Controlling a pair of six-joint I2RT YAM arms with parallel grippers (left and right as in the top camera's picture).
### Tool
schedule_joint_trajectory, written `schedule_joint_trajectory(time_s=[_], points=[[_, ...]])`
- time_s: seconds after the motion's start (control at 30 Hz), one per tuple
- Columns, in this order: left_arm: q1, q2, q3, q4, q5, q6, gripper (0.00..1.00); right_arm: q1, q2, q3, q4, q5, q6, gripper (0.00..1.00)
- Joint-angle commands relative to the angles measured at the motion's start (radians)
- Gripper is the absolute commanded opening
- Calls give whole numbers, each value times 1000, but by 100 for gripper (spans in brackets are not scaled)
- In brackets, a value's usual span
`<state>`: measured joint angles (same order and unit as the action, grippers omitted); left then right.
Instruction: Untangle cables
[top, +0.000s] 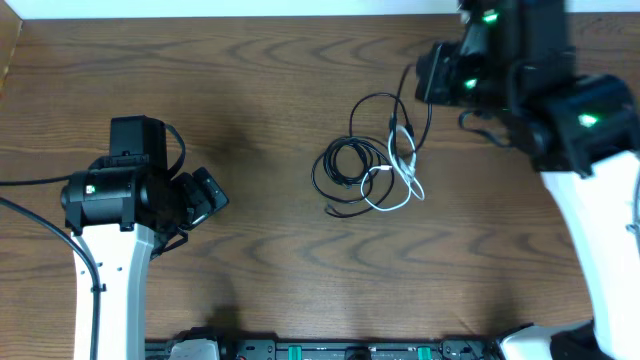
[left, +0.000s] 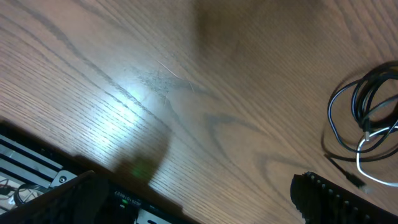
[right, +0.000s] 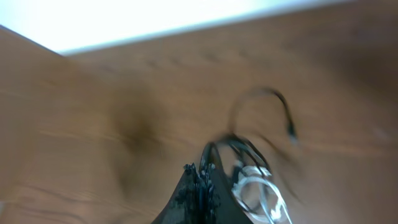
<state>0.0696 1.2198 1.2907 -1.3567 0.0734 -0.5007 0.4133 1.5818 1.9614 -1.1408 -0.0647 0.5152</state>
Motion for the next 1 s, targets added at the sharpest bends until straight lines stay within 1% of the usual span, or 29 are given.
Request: schedule_joint_trajectory(time_s=[0.0,0.1,0.23,0.3,0.37,0.43,0.47,0.5,0.53,0.57,0.7,0.73,0.77,0.83,0.87,0.93,0.97], points=[[4,2,-2,-3,-2,-8,99,31,70,-78,-15,101,3,1],[4,2,-2,-3,-2,-8,99,51,108,-126,2,55,-5,1],[4,2,-2,-3,-2,-8,99,89,185,-140,51,-203,-179,1],[4,2,-2,-3,-2,-8,99,115,229,-140,73,-332,-275,6],[4,2,-2,-3,-2,-9,100,135,261,-140,82,-327,-299,8],[4,2,-2,-3,-2,-8,99,145,284,-140,80,-230,-259,6],[4,2,-2,-3,-2,-8,99,148,291,-140,74,-172,-236,15],[4,2,-2,-3,-2,-8,99,150,303,-140,58,-72,-195,35],[4,2,-2,-3,-2,-9,99,151,304,-140,48,-34,-181,48],[4,2,-2,-3,-2,-8,99,151,309,-140,26,23,-172,57],[4,2,-2,-3,-2,-8,99,150,305,-139,-23,35,-172,63],[4,2,-2,-3,-2,-8,99,150,303,-138,-36,35,-172,66],[4,2,-2,-3,-2,-8,99,150,301,-138,-47,36,-182,73],[4,2,-2,-3,-2,-8,99,149,296,-138,-66,36,-205,89],[4,2,-2,-3,-2,-9,99,148,296,-138,-78,36,-218,96],[4,2,-2,-3,-2,-8,99,149,298,-140,-104,37,-242,99],[4,2,-2,-3,-2,-8,99,149,302,-143,-114,40,-243,99]])
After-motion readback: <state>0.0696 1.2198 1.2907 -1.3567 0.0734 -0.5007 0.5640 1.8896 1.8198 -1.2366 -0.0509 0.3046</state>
